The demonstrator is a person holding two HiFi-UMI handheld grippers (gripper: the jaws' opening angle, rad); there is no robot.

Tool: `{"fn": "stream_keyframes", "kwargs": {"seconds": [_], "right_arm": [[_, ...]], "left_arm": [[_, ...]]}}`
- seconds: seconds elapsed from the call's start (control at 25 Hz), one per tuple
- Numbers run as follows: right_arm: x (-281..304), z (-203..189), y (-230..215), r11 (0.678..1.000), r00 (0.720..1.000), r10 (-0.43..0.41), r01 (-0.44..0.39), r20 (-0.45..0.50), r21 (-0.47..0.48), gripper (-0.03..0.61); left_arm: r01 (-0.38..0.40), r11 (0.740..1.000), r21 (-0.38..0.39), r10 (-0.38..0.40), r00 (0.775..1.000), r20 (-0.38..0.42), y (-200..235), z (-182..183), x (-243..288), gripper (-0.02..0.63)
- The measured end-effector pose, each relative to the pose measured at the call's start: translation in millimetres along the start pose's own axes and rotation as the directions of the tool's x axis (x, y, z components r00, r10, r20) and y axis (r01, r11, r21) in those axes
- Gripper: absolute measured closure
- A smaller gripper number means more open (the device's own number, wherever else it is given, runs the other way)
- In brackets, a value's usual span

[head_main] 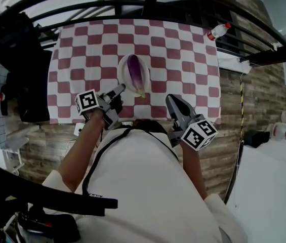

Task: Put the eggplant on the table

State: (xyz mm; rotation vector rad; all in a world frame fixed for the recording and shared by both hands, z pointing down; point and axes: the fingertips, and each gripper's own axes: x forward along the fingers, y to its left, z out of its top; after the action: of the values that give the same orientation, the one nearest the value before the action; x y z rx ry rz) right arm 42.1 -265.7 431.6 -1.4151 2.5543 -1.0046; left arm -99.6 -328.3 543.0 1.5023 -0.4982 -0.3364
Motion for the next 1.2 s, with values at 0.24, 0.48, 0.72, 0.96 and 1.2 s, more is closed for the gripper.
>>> {"fn": "stream_keyframes", "kwargs": {"seconds": [0.24, 0.48, 0.72, 0.96, 1.2], "right_arm": [[7, 1, -8, 1.0, 1.0, 0.01, -0.01, -0.022, 0.012, 0.571], [13, 7, -27, 0.999, 0.997, 0.035, -0.035, -0.064, 0.01, 0.571], [17, 11, -50, 0.998, 0.993, 0.055, -0.054, -0.101, 0.014, 0.571], [28, 8, -75, 0.999, 0.989, 0.054, -0.052, -0.138, 0.015, 0.571], [36, -6, -89, 0.998, 0.98, 0.063, -0.057, -0.187, 0.037, 0.571]], "left_arm": [[-0.015, 1.0, -0.008, 0.015, 1.0, 0.01, 6, 3, 4, 0.594], [-0.028, 1.0, -0.012, 0.028, 0.999, 0.033, 15, 5, 19, 0.594], [-0.007, 1.0, -0.008, 0.007, 0.998, 0.067, 17, 9, 36, 0.594], [-0.016, 1.0, -0.005, 0.016, 0.996, 0.083, 32, 17, 57, 0.594], [-0.055, 0.998, -0.019, 0.056, 0.996, 0.069, 61, 23, 77, 0.594]]}}
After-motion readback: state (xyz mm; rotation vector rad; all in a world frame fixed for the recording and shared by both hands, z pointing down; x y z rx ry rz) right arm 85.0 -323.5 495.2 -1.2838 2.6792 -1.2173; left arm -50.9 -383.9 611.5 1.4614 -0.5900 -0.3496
